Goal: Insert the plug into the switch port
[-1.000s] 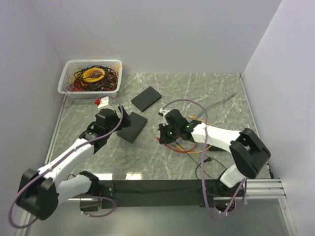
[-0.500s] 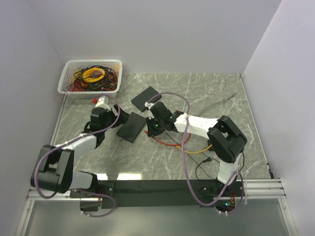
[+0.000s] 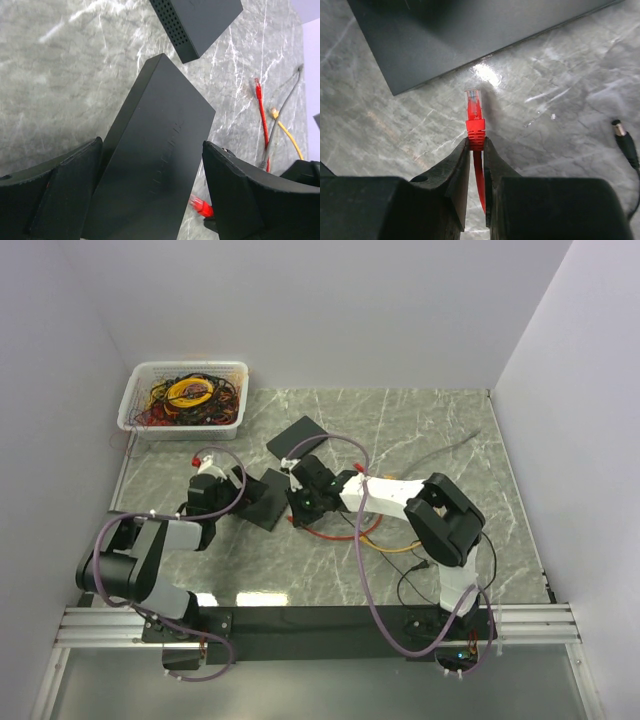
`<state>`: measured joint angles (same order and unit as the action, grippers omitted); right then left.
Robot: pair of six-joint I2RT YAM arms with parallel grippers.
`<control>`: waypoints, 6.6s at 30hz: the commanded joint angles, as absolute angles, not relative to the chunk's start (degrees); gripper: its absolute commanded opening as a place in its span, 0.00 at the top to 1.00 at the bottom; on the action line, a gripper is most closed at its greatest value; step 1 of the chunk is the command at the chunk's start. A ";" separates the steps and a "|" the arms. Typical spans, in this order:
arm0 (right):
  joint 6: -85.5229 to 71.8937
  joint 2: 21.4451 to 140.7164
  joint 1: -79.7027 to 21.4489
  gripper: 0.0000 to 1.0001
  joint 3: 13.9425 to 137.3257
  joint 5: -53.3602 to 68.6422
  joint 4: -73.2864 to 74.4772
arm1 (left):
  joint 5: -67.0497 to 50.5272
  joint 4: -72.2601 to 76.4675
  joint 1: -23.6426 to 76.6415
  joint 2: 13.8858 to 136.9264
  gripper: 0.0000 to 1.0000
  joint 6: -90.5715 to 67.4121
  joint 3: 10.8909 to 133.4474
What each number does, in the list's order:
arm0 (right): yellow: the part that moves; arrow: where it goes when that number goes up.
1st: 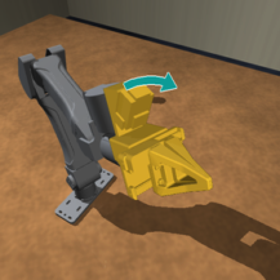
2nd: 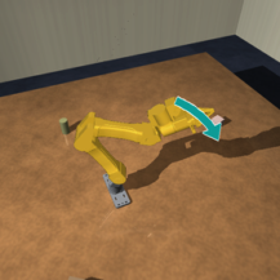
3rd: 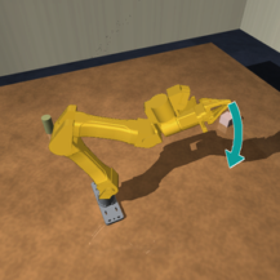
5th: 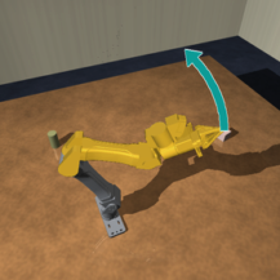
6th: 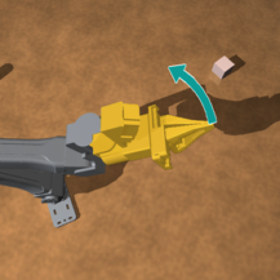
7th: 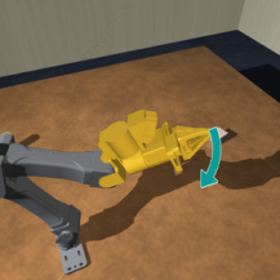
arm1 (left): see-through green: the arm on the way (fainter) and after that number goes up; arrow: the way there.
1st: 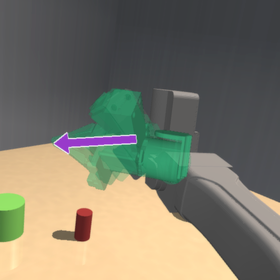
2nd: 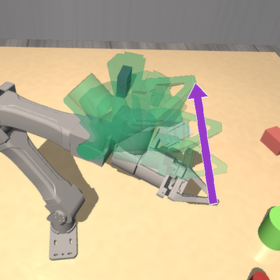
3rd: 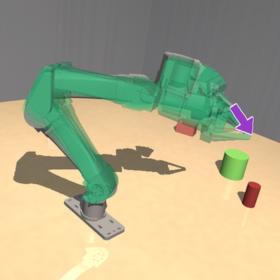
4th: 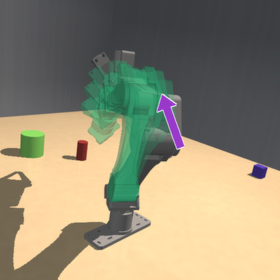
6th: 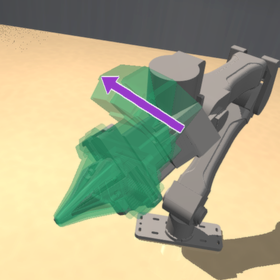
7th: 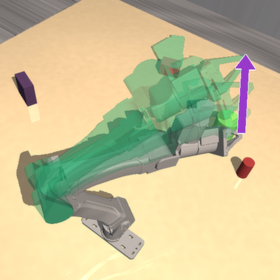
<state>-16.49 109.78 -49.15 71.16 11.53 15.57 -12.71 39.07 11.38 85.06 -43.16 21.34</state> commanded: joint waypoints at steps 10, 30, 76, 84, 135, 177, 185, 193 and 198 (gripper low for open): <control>-16.17 111.97 -49.83 1.00 75.41 10.37 15.47 | -16.00 47.72 12.22 88.59 0.14 -45.79 19.51; -16.52 109.43 -51.77 1.00 75.41 8.79 17.14 | -12.04 44.74 14.85 89.30 0.16 -45.00 20.65; -16.17 108.37 -52.38 1.00 75.76 0.62 20.04 | -6.33 40.08 19.42 91.58 0.18 -42.36 23.29; -16.61 109.25 -52.47 1.00 76.03 2.81 19.07 | -6.50 40.08 19.77 91.93 0.18 -42.01 23.64; -5.80 109.07 -53.26 1.00 76.99 -9.58 13.45 | -18.72 46.14 23.20 103.10 0.31 -34.28 24.17; 10.28 107.40 -49.39 1.00 73.91 4.92 1.41 | -33.84 59.33 30.06 110.48 0.36 -28.21 22.76; 7.31 109.68 -49.31 1.00 77.87 0.98 0.17 | -32.61 56.96 30.15 111.36 0.37 -28.30 24.08; 2.65 105.21 -49.39 1.00 72.44 -3.69 -2.37 | -30.41 53.17 29.62 113.20 0.40 -29.09 26.46; -1.65 101.08 -49.31 1.00 69.35 -8.51 -1.67 | -29.98 54.67 28.22 113.90 0.40 -30.58 25.49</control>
